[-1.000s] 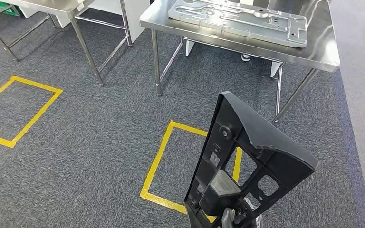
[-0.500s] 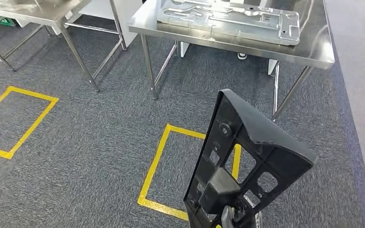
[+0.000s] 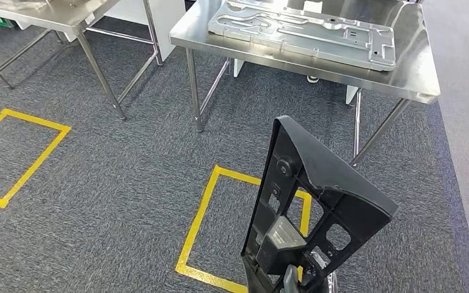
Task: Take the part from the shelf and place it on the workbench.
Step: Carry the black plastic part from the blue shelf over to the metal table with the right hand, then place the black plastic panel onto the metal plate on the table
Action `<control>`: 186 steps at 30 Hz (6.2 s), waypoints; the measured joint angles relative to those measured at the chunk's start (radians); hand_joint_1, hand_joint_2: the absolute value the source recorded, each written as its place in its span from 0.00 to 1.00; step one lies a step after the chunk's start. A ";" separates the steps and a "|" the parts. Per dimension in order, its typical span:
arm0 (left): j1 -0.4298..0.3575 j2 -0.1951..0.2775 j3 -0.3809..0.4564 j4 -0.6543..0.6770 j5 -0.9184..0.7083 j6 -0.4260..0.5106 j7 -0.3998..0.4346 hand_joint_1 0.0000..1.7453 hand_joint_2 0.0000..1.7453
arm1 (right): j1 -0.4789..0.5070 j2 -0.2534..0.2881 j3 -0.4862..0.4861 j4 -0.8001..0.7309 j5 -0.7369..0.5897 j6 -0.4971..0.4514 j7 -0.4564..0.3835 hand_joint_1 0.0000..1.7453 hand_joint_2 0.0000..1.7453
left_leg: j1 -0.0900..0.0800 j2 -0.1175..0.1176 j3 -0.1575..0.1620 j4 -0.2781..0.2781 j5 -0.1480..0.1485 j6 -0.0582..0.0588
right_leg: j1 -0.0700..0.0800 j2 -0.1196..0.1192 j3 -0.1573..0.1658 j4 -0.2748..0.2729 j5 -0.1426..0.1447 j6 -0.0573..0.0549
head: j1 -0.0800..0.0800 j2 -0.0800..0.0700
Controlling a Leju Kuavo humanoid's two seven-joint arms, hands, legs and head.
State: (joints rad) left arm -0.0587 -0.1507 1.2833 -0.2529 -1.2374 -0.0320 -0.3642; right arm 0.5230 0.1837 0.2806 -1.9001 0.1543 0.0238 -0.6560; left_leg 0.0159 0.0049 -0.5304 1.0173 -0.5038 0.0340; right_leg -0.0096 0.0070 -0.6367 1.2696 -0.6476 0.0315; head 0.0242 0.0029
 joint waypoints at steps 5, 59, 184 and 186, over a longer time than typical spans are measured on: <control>0.002 -0.001 0.000 0.002 -0.008 -0.006 0.000 0.00 1.00 | -0.016 -0.013 0.015 -0.001 0.007 -0.007 0.002 1.00 1.00 | -0.001 0.024 0.058 -0.003 -0.045 -0.012 | 0.005 -0.045 0.003 -0.173 0.158 -0.014 | 0.000 0.000; -0.009 0.034 -0.044 0.014 -0.110 -0.037 0.029 0.00 1.00 | -0.380 -0.113 -0.062 -0.019 0.858 -0.654 0.602 1.00 1.00 | -0.004 -0.004 -0.041 0.020 0.026 0.002 | 0.002 -0.002 0.092 -0.115 0.060 -0.001 | -0.013 0.000; -0.019 0.074 -0.102 0.025 -0.156 -0.056 0.039 0.00 1.00 | -0.911 -0.284 0.249 0.528 1.398 -0.302 0.786 1.00 1.00 | -0.007 -0.012 -0.069 -0.010 0.089 -0.001 | 0.003 -0.002 0.064 -0.134 0.102 -0.015 | 0.002 0.000; -0.020 0.074 -0.102 0.025 -0.156 -0.056 0.039 0.00 1.00 | -0.911 -0.284 0.247 0.532 1.398 -0.303 0.785 1.00 1.00 | -0.007 -0.013 -0.062 -0.011 0.079 0.003 | 0.001 -0.002 -0.020 -0.016 0.053 -0.008 | 0.003 0.000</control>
State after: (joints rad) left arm -0.0790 -0.0766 1.1814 -0.2281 -1.3933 -0.0879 -0.3250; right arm -0.3882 -0.1000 0.5278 -1.3684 1.5519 -0.2796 0.1286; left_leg 0.0085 -0.0076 -0.5922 1.0065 -0.4244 0.0367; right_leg -0.0091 0.0053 -0.6568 1.2538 -0.5947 0.0233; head 0.0268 0.0029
